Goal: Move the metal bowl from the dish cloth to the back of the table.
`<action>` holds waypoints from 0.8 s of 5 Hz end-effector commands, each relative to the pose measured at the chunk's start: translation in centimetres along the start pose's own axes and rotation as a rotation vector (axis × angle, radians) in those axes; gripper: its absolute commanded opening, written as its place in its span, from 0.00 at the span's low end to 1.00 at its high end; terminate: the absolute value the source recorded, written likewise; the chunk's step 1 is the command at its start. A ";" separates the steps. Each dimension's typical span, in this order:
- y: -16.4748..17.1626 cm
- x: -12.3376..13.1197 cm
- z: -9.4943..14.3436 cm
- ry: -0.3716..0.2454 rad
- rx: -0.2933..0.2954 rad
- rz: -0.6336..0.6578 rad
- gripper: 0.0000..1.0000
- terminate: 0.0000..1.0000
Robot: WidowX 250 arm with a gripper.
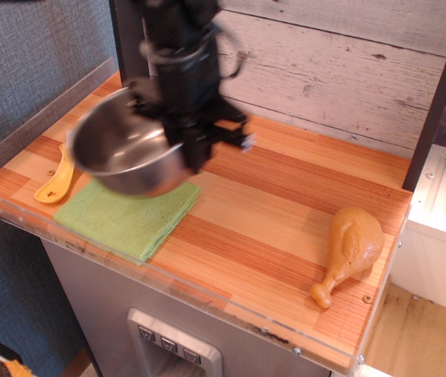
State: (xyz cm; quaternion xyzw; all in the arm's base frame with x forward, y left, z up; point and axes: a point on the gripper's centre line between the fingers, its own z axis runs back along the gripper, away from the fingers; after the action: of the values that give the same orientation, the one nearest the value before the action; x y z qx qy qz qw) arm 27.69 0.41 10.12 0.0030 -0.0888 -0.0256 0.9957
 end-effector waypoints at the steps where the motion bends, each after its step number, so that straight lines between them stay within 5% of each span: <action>1: -7.2 6.1 -2.5 -0.008 0.005 -0.134 0.00 0.00; 4: -9.8 9.1 -6.3 0.017 -0.003 -0.160 0.00 0.00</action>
State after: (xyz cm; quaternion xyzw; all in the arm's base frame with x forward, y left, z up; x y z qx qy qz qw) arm 37.03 -9.16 3.96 0.0135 -0.0545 -0.0999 0.9934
